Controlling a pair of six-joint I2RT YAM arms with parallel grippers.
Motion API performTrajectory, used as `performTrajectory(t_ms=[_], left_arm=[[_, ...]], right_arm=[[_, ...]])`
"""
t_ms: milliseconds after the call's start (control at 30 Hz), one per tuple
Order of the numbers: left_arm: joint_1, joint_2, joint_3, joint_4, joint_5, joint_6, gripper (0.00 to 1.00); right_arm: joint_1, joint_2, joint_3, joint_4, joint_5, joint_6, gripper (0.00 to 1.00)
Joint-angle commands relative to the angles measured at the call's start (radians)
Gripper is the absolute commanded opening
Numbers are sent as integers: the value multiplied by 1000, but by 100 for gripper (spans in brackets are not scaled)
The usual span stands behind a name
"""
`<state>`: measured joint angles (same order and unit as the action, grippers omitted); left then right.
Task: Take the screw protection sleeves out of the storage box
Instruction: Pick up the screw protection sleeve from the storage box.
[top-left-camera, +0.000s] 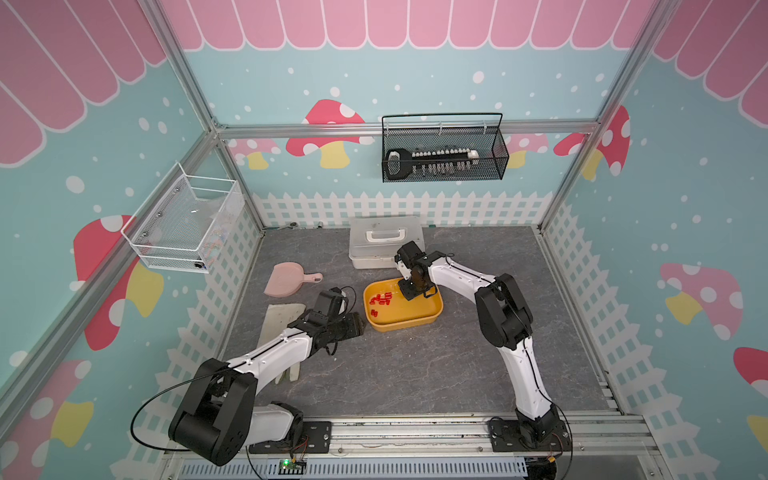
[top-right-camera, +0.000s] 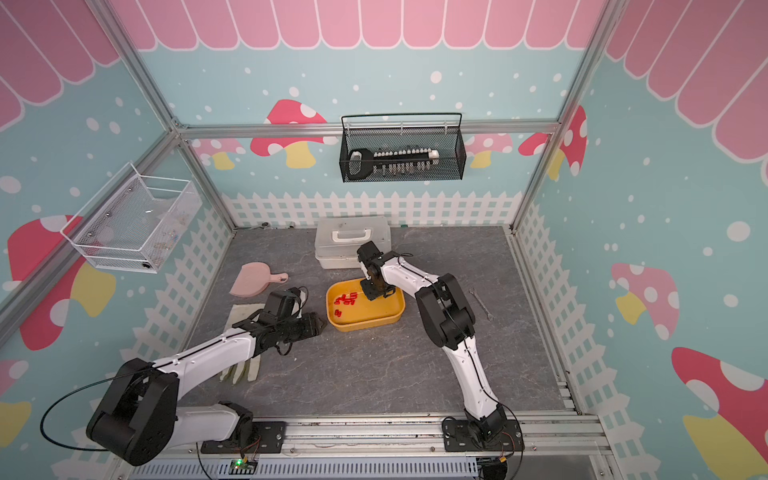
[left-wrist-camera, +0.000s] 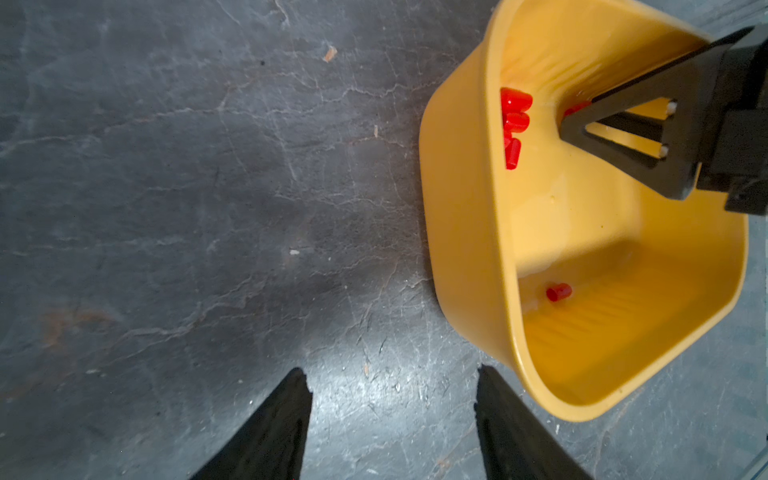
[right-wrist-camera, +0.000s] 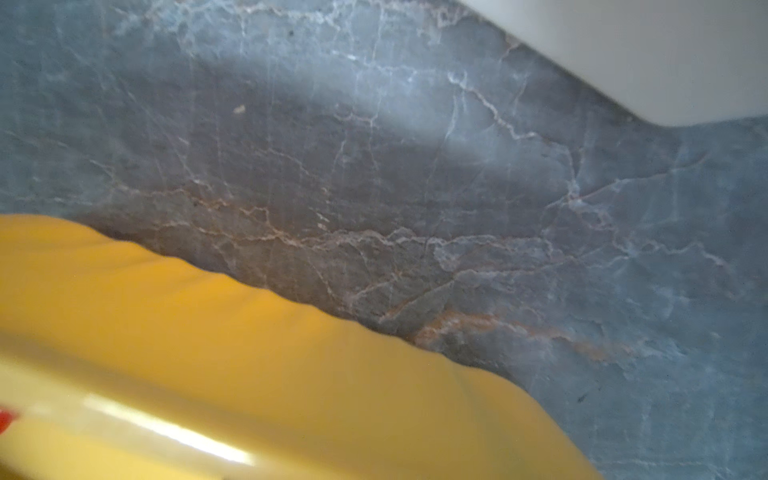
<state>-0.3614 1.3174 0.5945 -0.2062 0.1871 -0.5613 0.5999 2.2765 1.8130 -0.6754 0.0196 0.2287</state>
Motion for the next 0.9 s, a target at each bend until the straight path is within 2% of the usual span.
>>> performTrajectory(t_ms=[0,567,867], left_arm=[[-4,2,25,-20,-1,28,65],[-5,11,36,-33,7,34,65],[-4,5,38,-35,6,34,65]], right_arm=[[-6,12,-37,62,20,30,43],[-6,-21,-122,189,22,54,27],[-6,-122,-145,165,11,50,26]])
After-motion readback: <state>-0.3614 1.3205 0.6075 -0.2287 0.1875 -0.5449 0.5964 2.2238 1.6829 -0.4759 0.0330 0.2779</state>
